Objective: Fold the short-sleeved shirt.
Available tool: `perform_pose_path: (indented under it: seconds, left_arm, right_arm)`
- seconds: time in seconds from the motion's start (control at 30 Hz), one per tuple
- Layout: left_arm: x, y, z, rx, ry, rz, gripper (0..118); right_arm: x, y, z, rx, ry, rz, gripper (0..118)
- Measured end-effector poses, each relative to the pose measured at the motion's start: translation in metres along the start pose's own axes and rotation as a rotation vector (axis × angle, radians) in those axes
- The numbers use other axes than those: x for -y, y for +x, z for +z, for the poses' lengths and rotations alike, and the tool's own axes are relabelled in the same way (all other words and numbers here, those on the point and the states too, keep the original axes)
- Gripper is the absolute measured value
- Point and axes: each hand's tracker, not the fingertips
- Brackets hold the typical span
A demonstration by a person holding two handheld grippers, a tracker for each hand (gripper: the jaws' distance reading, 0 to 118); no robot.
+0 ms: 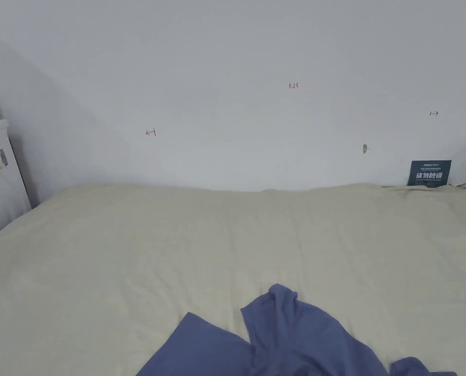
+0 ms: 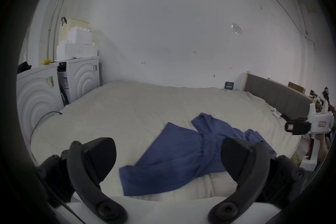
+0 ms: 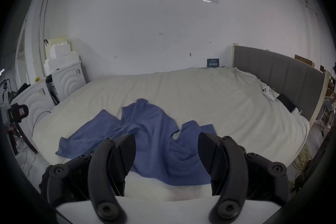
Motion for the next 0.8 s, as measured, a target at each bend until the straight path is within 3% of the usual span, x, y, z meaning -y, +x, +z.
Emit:
perform_pose_path:
  seconds: [0.07, 0.13, 0.17, 0.2, 0.23, 0.33, 0.63, 0.8]
  left_arm:
    - [0.007, 0.007, 0.005, 0.003, -0.003, -0.001, 103]
    - [0.013, 0.008, 0.006, -0.009, -0.025, -0.008, 68]
    - [0.018, 0.008, 0.008, -0.024, -0.027, 0.006, 49]
    - [0.022, 0.006, 0.009, -0.039, -0.037, 0.031, 31]
    - [0.026, 0.002, 0.010, -0.019, -0.049, 0.056, 24]
    - [0.036, -0.003, 0.014, -0.020, -0.085, 0.105, 3]
    - [0.051, -0.013, 0.018, -0.097, -0.127, 0.086, 2]
    - [0.063, -0.036, 0.024, -0.162, -0.184, 0.134, 2]
  right_arm:
    - [0.006, -0.005, 0.004, -0.027, -0.011, -0.011, 74]
    - [0.011, -0.008, 0.008, -0.044, -0.037, -0.027, 67]
    - [0.015, -0.009, 0.010, -0.056, -0.044, -0.026, 54]
    - [0.018, -0.011, 0.011, -0.063, -0.056, -0.016, 28]
    - [0.022, -0.013, 0.011, -0.055, -0.065, -0.002, 7]
    - [0.029, -0.016, 0.011, -0.026, -0.107, 0.049, 2]
    - [0.030, -0.016, 0.011, -0.056, -0.116, -0.025, 2]
    - [0.034, -0.019, 0.009, -0.069, -0.127, -0.015, 2]
